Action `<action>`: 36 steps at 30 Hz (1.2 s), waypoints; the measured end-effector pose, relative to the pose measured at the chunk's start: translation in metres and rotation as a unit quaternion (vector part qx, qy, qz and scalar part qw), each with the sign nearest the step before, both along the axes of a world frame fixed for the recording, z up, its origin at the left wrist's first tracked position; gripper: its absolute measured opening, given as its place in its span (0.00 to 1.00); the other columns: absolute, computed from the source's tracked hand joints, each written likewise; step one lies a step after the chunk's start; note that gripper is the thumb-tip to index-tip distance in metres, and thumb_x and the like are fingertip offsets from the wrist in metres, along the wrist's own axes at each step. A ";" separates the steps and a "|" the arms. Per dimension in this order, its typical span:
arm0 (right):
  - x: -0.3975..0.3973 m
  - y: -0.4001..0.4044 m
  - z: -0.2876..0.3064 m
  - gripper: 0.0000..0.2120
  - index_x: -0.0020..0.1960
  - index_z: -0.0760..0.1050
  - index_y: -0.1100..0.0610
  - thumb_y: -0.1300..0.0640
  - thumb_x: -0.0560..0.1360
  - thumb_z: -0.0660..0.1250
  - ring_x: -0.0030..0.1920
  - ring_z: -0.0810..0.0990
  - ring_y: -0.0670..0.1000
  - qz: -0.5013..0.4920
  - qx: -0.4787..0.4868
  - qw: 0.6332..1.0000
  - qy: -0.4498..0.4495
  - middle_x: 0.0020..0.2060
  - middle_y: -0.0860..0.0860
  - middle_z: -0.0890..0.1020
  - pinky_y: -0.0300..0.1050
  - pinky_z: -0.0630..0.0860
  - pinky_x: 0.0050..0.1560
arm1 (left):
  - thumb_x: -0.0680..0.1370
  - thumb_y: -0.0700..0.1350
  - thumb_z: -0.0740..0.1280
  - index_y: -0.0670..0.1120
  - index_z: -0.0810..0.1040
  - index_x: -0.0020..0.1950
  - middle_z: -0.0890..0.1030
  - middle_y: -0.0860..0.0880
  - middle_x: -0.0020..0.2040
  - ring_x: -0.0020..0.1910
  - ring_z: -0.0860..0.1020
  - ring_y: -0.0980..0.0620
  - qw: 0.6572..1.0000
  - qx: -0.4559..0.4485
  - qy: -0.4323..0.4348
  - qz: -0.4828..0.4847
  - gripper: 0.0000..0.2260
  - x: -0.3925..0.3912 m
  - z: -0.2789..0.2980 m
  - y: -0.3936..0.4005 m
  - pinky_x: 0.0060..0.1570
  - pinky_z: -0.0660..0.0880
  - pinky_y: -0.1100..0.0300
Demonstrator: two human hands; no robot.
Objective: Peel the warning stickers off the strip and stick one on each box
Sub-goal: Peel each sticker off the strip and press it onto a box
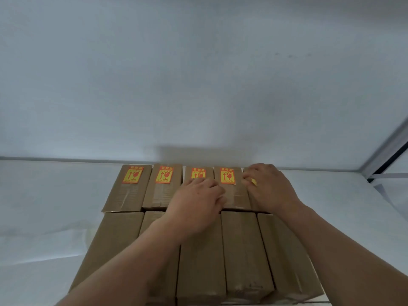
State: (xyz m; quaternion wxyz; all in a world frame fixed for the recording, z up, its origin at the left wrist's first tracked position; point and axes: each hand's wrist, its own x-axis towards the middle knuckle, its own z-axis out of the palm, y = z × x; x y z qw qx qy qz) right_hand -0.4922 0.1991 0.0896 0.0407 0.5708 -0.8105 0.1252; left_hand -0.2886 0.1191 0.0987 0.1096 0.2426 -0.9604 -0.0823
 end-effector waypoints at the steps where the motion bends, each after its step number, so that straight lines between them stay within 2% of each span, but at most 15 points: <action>1: 0.013 -0.002 0.003 0.14 0.60 0.77 0.47 0.48 0.80 0.57 0.61 0.73 0.51 0.019 0.006 0.999 0.026 0.62 0.47 0.77 0.47 0.70 0.61 | 0.82 0.54 0.52 0.54 0.75 0.63 0.75 0.55 0.63 0.62 0.71 0.53 1.000 -0.009 -0.002 0.009 0.16 0.012 0.002 -0.007 0.63 0.65 0.54; 6: 0.083 -0.023 0.014 0.14 0.57 0.78 0.48 0.47 0.81 0.55 0.58 0.74 0.51 0.086 0.008 0.994 0.063 0.57 0.46 0.78 0.49 0.72 0.58 | 0.81 0.55 0.54 0.55 0.77 0.59 0.78 0.56 0.59 0.59 0.74 0.52 0.996 -0.050 0.011 0.071 0.15 0.084 0.005 -0.038 0.59 0.67 0.55; 11: 0.161 -0.066 0.014 0.14 0.53 0.80 0.49 0.48 0.80 0.56 0.56 0.76 0.53 0.128 0.019 0.990 0.059 0.52 0.47 0.80 0.52 0.72 0.58 | 0.78 0.55 0.53 0.52 0.81 0.51 0.82 0.54 0.48 0.49 0.79 0.50 0.986 -0.076 0.047 0.141 0.18 0.167 0.006 -0.064 0.50 0.72 0.54; 14: 0.209 -0.094 0.014 0.14 0.53 0.79 0.49 0.49 0.80 0.56 0.55 0.76 0.52 0.163 0.021 0.986 0.035 0.51 0.47 0.80 0.49 0.73 0.55 | 0.77 0.55 0.56 0.52 0.82 0.48 0.83 0.54 0.47 0.47 0.81 0.50 0.974 -0.068 0.070 0.206 0.16 0.221 -0.007 -0.078 0.47 0.74 0.55; 18: 0.279 -0.131 0.006 0.14 0.55 0.78 0.48 0.48 0.80 0.55 0.55 0.75 0.51 0.215 0.037 0.976 0.005 0.52 0.46 0.78 0.48 0.73 0.51 | 0.77 0.51 0.67 0.51 0.82 0.52 0.83 0.52 0.51 0.50 0.80 0.47 0.957 -0.052 0.067 0.277 0.08 0.291 -0.017 -0.100 0.48 0.74 0.54; 22: 0.355 -0.164 -0.005 0.14 0.58 0.76 0.48 0.48 0.81 0.54 0.54 0.75 0.50 0.256 0.067 0.964 -0.017 0.55 0.45 0.78 0.44 0.71 0.45 | 0.80 0.54 0.61 0.54 0.79 0.60 0.79 0.55 0.60 0.58 0.76 0.51 0.941 -0.010 0.036 0.337 0.13 0.359 -0.025 -0.118 0.54 0.71 0.56; 26: 0.426 -0.199 -0.023 0.14 0.59 0.76 0.50 0.49 0.81 0.56 0.53 0.77 0.52 0.275 0.089 0.954 -0.078 0.54 0.49 0.79 0.46 0.74 0.49 | 0.80 0.55 0.59 0.55 0.76 0.64 0.76 0.55 0.64 0.60 0.73 0.52 0.911 0.060 0.041 0.406 0.14 0.408 -0.042 -0.141 0.54 0.71 0.57; 29: 0.466 -0.222 -0.046 0.15 0.62 0.75 0.52 0.50 0.81 0.57 0.57 0.77 0.53 0.268 0.120 0.948 -0.125 0.57 0.51 0.79 0.47 0.74 0.56 | 0.80 0.53 0.59 0.54 0.76 0.64 0.76 0.53 0.64 0.61 0.73 0.51 0.895 0.111 0.061 0.428 0.14 0.423 -0.062 -0.156 0.57 0.71 0.56; 32: 0.491 -0.241 -0.067 0.17 0.66 0.74 0.54 0.51 0.80 0.59 0.62 0.76 0.53 0.245 0.144 0.945 -0.162 0.61 0.52 0.78 0.47 0.72 0.61 | 0.80 0.51 0.60 0.53 0.75 0.65 0.76 0.52 0.64 0.63 0.72 0.50 0.892 0.130 0.059 0.429 0.14 0.432 -0.083 -0.165 0.61 0.70 0.55; 36: 0.508 -0.256 -0.087 0.18 0.66 0.73 0.55 0.51 0.79 0.61 0.62 0.75 0.54 0.197 0.170 0.947 -0.186 0.62 0.54 0.78 0.46 0.71 0.60 | 0.81 0.49 0.58 0.50 0.73 0.67 0.74 0.49 0.65 0.65 0.69 0.48 0.890 0.149 0.021 0.431 0.15 0.445 -0.103 -0.172 0.63 0.66 0.55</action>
